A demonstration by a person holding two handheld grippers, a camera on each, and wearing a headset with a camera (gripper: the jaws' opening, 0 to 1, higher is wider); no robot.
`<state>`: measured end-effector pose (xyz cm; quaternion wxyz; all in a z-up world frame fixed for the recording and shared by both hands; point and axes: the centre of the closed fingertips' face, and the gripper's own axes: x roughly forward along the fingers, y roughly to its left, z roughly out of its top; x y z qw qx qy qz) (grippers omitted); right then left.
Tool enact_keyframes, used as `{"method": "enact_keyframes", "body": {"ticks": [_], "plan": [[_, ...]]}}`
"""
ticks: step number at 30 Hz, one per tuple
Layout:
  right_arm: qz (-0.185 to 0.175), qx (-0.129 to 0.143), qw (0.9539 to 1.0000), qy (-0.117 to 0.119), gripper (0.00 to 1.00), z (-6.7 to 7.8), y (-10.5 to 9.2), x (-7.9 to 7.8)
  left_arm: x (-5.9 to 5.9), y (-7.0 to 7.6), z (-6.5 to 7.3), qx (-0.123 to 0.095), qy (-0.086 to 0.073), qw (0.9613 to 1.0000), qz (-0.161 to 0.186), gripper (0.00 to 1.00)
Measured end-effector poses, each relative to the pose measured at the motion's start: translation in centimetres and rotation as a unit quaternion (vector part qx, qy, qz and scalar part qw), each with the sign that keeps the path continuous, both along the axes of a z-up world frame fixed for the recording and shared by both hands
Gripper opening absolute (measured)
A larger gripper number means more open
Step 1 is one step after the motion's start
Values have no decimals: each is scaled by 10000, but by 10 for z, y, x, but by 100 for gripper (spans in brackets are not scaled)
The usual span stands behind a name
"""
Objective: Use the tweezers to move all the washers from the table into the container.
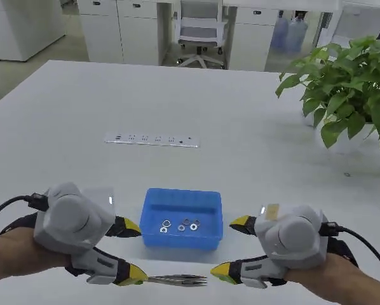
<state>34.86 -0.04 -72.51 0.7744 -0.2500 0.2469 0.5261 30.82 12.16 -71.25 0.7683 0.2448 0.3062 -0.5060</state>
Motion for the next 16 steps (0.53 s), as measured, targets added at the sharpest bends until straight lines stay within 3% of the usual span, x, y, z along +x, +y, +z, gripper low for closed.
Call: {"method": "enact_keyframes", "body": {"ticks": [10, 16], "plan": [[-318, 145, 9994, 35, 84, -2, -26, -6, -1, -3, 8, -373, -166, 9988, 257, 78], [-382, 169, 9990, 164, 93, -7, -38, -9, 0, -3, 12, -698, -126, 9967, 398, 89]]}}
